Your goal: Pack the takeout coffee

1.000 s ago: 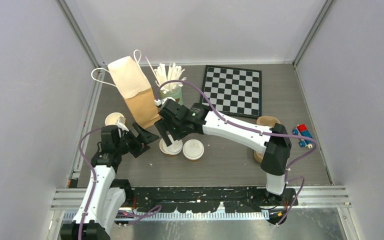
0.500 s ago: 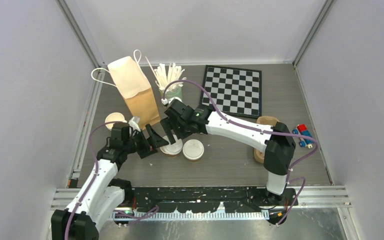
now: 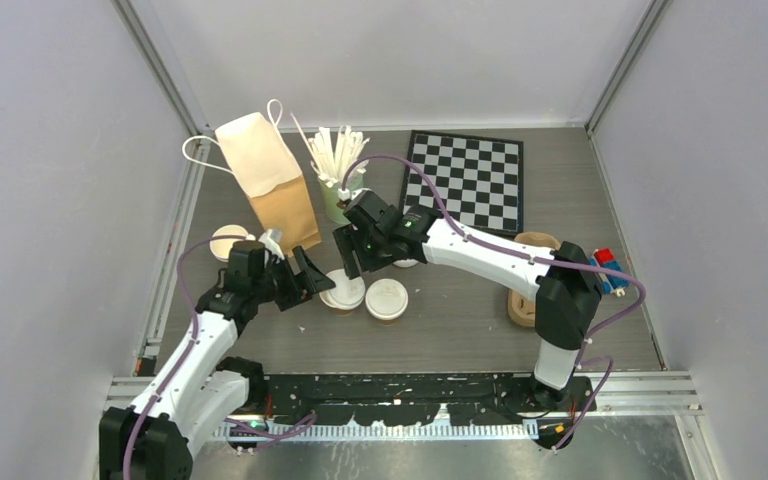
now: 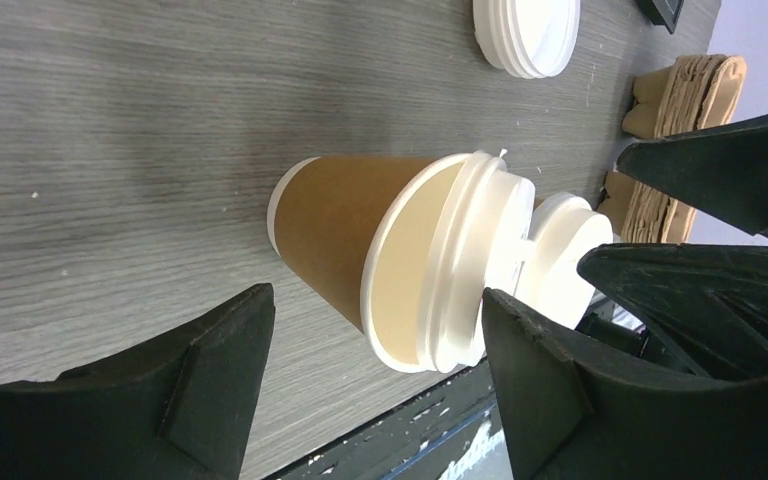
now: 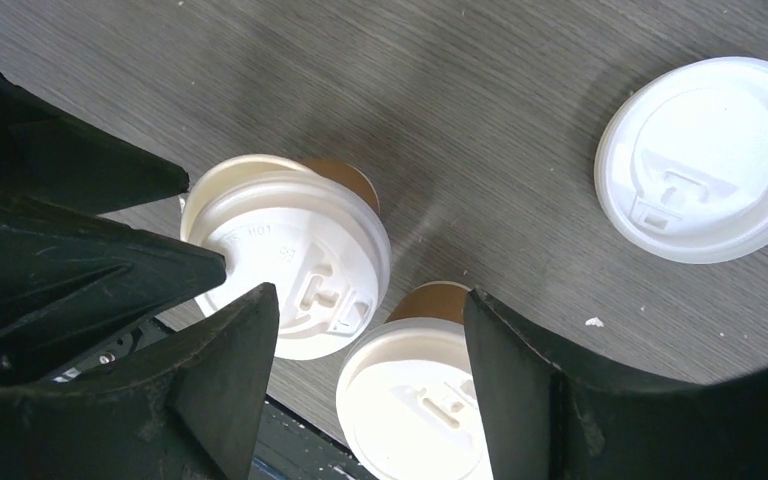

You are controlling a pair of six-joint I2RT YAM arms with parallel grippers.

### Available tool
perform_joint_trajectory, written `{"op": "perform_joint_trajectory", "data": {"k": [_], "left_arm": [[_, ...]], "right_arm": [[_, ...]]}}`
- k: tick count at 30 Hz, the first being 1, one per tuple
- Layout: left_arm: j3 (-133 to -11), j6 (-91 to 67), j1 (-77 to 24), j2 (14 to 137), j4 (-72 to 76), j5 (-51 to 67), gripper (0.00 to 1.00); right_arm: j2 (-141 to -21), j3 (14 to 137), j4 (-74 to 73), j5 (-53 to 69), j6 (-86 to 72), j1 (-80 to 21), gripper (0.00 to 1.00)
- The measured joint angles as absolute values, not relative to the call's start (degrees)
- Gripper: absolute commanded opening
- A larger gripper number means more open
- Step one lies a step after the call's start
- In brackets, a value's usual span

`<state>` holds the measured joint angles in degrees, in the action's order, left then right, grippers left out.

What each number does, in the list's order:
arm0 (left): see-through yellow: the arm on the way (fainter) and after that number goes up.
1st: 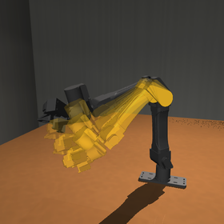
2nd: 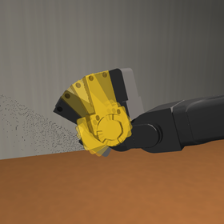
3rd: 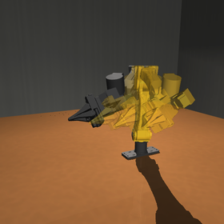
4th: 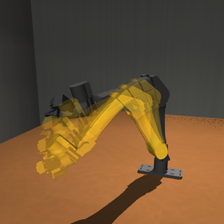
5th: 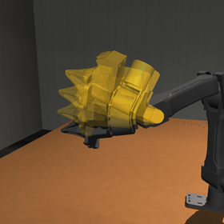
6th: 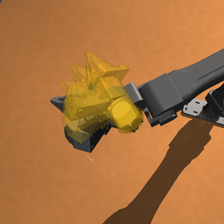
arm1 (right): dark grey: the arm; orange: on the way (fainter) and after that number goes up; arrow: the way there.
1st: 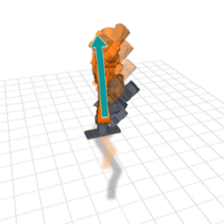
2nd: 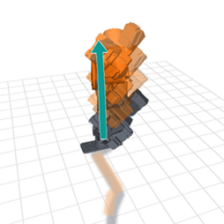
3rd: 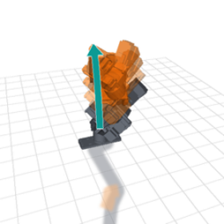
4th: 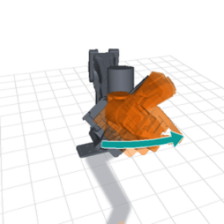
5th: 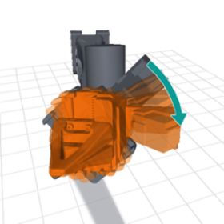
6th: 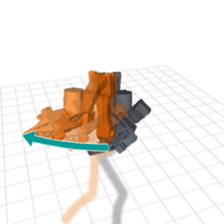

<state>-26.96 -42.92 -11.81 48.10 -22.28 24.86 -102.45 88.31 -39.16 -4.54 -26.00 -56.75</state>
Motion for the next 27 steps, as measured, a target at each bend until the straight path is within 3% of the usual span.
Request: {"op": "perform_joint_trajectory", "data": {"k": [8,14,22,27], "left_arm": [[-27.53,-41.74,-11.9,47.27,-23.09,22.0,0.63],[-28.01,-41.5,-11.9,46.17,-24.43,20.38,0.62],[-28.08,-41.5,-11.9,45.12,-25.21,19.46,0.61],[-28.08,-41.5,-11.9,45.12,-25.5,19.11,0.6]], "right_arm": [[-102.45,88.12,-38.06,-2.68,-26.44,-56.49,0.69],[-102.48,88.12,-37.76,-2.0,-26.79,-56.49,0.66],[-102.94,88.12,-37.74,-1.23,-27.53,-56.49,0.5],[-103.94,88.12,-37.76,-0.71,-28.08,-56.49,0.49]]}}
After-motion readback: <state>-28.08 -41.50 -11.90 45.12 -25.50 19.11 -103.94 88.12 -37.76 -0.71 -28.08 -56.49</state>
